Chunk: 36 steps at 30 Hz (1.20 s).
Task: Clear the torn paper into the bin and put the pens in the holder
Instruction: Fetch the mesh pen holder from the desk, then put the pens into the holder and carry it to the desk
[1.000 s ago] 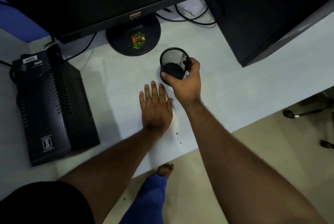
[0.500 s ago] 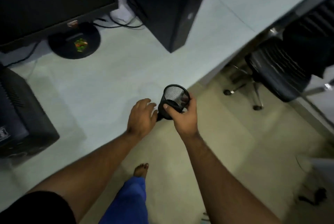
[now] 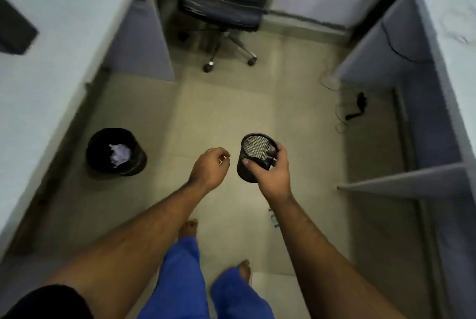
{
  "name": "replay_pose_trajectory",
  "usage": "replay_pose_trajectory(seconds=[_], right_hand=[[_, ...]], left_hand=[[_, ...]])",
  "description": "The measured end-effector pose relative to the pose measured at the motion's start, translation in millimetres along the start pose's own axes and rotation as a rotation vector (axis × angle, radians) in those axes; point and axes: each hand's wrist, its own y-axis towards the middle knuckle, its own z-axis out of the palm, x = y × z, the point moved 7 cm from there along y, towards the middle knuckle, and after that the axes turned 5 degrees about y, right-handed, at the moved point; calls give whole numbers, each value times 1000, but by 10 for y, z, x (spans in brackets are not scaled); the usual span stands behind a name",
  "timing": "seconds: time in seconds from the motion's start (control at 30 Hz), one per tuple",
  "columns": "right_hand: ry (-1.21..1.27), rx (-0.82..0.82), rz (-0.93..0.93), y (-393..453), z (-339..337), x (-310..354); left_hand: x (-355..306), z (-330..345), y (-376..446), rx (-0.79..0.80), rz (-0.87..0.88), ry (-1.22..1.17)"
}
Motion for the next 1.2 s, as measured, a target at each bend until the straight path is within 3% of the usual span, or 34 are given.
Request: replay_pose_trajectory(seconds=[0.17,0.33,0.53,0.63,0.9,1.07,1.2], right_hand=[[3,-226,146,58,-1117,-809],[19,-382,262,278,-1781,-1576],[118,-525,326,653,-2223,-2859],[139,-583,349,944,-2348,-3888],[132,-623,274,1761,-2501,-6096],[110,-649,201,2082,-2460,-6752],[-104,-670,136,2242,-2453,-6922]], left_hand=[[-432,1139,53,220,39,52],[-640,2141,367,381,80,72],[-446,3640,796,520,131,93],[-108,4642,1029,570,190,134],[973,6701,1702,545,177,277],[1516,7516,1968,583,123,430],[1796,7690,2131,420,153,579]])
